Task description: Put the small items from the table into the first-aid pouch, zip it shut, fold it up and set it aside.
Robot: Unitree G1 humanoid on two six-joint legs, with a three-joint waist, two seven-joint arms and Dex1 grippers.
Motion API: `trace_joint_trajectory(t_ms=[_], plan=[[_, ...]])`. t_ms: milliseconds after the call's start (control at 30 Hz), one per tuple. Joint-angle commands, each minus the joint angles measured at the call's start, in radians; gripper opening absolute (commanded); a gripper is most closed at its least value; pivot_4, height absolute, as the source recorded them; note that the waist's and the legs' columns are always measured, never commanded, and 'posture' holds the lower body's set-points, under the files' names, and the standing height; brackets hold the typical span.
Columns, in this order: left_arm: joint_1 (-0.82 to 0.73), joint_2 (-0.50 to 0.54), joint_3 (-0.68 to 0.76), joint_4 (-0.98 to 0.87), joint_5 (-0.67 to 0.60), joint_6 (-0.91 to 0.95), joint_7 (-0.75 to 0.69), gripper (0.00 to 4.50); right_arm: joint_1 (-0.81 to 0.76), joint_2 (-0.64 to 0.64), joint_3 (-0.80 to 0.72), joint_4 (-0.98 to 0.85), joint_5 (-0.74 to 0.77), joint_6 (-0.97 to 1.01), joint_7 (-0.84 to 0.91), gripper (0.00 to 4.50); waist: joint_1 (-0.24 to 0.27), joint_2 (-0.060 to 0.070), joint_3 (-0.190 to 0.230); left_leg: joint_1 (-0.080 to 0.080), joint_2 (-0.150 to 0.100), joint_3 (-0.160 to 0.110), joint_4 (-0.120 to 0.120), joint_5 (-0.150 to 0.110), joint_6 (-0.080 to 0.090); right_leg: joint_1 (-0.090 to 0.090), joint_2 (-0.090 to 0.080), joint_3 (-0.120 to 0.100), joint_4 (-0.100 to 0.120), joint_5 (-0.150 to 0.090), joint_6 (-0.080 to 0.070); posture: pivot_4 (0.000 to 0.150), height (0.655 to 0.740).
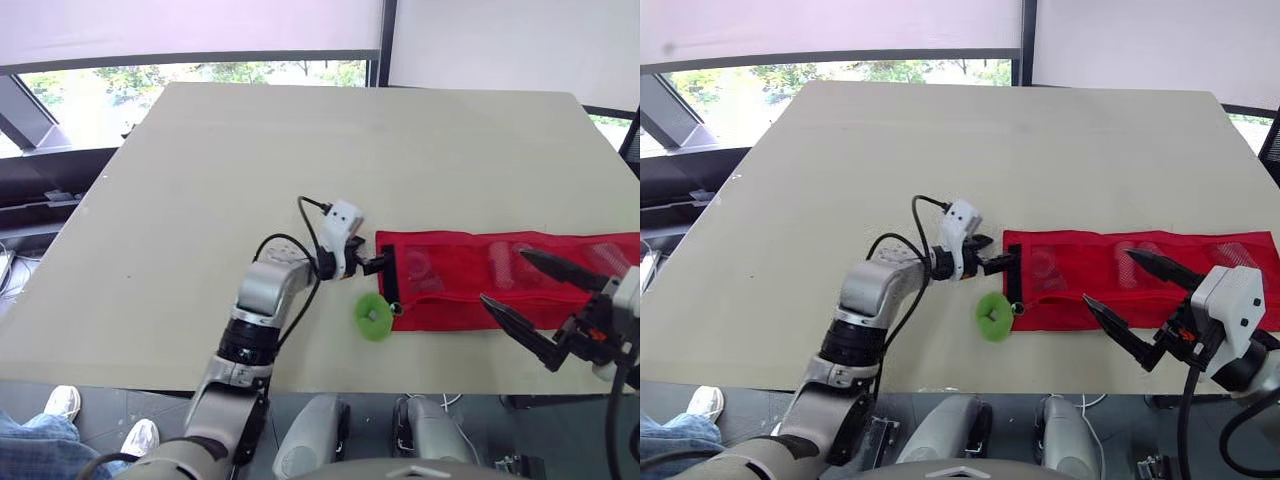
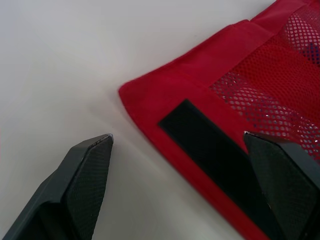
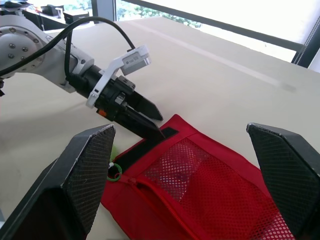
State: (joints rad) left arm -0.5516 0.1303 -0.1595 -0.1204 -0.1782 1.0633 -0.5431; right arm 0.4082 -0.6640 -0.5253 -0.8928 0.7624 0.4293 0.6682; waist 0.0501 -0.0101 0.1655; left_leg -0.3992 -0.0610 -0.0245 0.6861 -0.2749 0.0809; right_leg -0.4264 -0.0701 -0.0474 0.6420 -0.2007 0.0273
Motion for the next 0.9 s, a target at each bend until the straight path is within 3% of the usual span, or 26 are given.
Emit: trace_joint_trajectory(t_ms=[33, 267, 600, 733, 767, 900], plan=[[0.010, -0.012, -0.053, -0.085, 0.004, 0.103, 0.063, 4.42, -0.009, -0.009, -0.010, -0.015, 0.015, -0.019, 0.002, 4.50, -0.002, 0.000, 0.000, 0.000, 0.000, 0.000, 0.000, 0.000, 0.000, 0.000, 0.000, 0.000, 0.000, 0.000, 0.000, 0.150, 0.7395], [0.043, 0.017, -0.129, -0.157, -0.013, 0.234, 0.114, 4.42, 0.003, -0.008, -0.021, -0.028, 0.026, -0.016, 0.003, 4.50, -0.005, 0.000, 0.000, 0.001, 0.000, 0.000, 0.000, 0.000, -0.001, 0.000, 0.000, 0.000, 0.000, 0.000, 0.000, 0.150, 0.7395], [0.081, -0.069, -0.040, -0.166, -0.061, 0.392, 0.188, 4.42, 0.009, -0.033, -0.038, -0.037, 0.059, -0.007, -0.004, 4.50, -0.006, 0.001, -0.003, 0.002, 0.000, 0.000, 0.000, 0.000, -0.001, 0.001, 0.000, 0.000, 0.000, -0.001, 0.001, 0.150, 0.7395], [0.093, -0.084, -0.044, -0.133, -0.062, 0.371, 0.208, 2.90, 0.001, -0.045, -0.035, -0.039, 0.070, -0.002, -0.014, 4.50, -0.004, 0.002, -0.005, 0.003, 0.000, 0.000, 0.000, 0.000, 0.000, 0.003, 0.000, 0.000, -0.001, -0.002, 0.003, 0.150, 0.7395], [0.094, -0.079, -0.054, -0.128, -0.061, 0.359, 0.207, 2.28, -0.001, -0.048, -0.035, -0.039, 0.074, -0.001, -0.016, 4.50, -0.002, 0.002, -0.006, 0.004, 0.000, 0.000, 0.000, 0.000, 0.000, 0.004, 0.000, 0.000, -0.001, -0.003, 0.004, 0.150, 0.7395], [0.102, -0.069, -0.058, -0.116, -0.060, 0.337, 0.213, 0.93, -0.009, -0.060, -0.033, -0.041, 0.087, 0.002, -0.029, 4.50, 0.003, 0.002, -0.007, 0.004, 0.000, -0.001, 0.000, 0.000, 0.000, 0.005, 0.000, 0.000, -0.001, -0.003, 0.004, 0.150, 0.7395]])
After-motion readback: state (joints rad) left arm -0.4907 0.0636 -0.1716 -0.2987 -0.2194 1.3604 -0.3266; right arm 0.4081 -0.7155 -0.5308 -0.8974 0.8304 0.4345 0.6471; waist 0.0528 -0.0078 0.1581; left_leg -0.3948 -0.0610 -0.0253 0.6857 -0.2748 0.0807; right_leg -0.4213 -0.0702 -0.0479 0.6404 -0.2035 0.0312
